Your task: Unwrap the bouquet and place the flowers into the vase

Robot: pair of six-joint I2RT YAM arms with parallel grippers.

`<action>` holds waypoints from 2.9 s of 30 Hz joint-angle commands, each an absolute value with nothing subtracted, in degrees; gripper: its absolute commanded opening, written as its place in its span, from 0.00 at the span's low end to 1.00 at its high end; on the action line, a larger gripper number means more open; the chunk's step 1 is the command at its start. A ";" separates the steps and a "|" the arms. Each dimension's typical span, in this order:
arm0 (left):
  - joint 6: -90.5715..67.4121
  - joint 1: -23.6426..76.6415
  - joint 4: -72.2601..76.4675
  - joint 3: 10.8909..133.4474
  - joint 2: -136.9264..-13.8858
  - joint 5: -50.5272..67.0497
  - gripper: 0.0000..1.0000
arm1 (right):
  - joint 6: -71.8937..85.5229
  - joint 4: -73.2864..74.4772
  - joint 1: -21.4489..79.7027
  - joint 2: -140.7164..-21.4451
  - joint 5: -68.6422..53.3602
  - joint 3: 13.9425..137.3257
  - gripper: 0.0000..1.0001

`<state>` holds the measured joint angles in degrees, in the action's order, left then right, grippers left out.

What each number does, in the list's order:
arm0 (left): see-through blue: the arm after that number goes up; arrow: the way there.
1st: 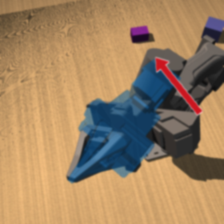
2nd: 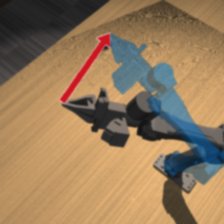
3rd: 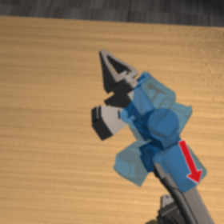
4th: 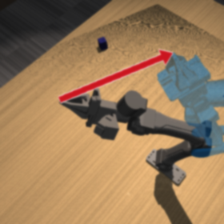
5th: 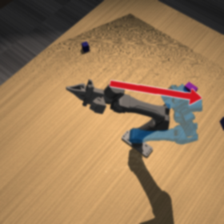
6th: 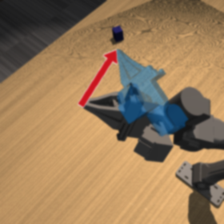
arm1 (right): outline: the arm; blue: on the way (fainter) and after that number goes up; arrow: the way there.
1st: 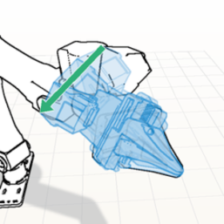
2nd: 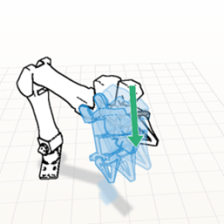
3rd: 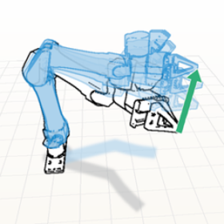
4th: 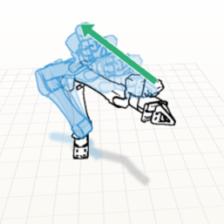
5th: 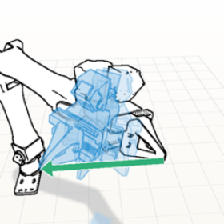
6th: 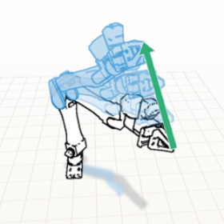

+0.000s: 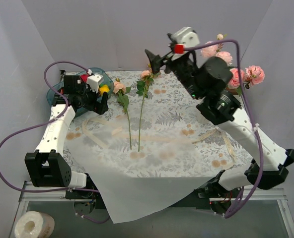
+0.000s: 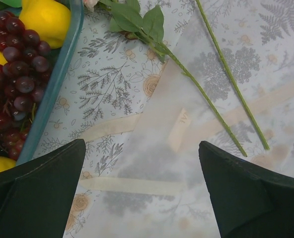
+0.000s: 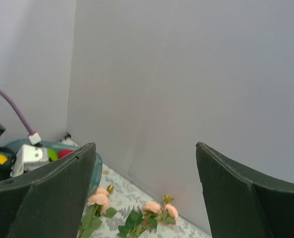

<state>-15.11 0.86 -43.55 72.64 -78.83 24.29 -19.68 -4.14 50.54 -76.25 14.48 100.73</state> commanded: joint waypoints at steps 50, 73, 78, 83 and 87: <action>-18.63 -13.01 -43.86 73.39 -77.26 28.48 0.98 | 6.42 15.47 49.66 -139.13 9.14 119.88 0.71; -16.88 -13.09 -44.74 72.25 -76.64 28.21 0.98 | 11.69 14.06 49.48 -140.81 12.30 120.06 0.01; -16.70 -13.09 -44.39 72.60 -76.90 28.39 0.98 | 10.37 13.97 49.05 -136.68 14.67 120.24 0.01; -17.05 -13.01 -44.82 73.65 -78.22 29.53 0.98 | 8.53 12.74 47.73 -129.03 16.69 118.13 0.01; -17.40 -13.01 -44.82 73.83 -77.96 31.02 0.98 | 6.25 13.27 46.50 -123.32 17.49 117.95 0.01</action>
<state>-17.39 -13.10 -44.80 72.58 -79.24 28.42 8.93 17.19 48.03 -133.80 15.07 117.21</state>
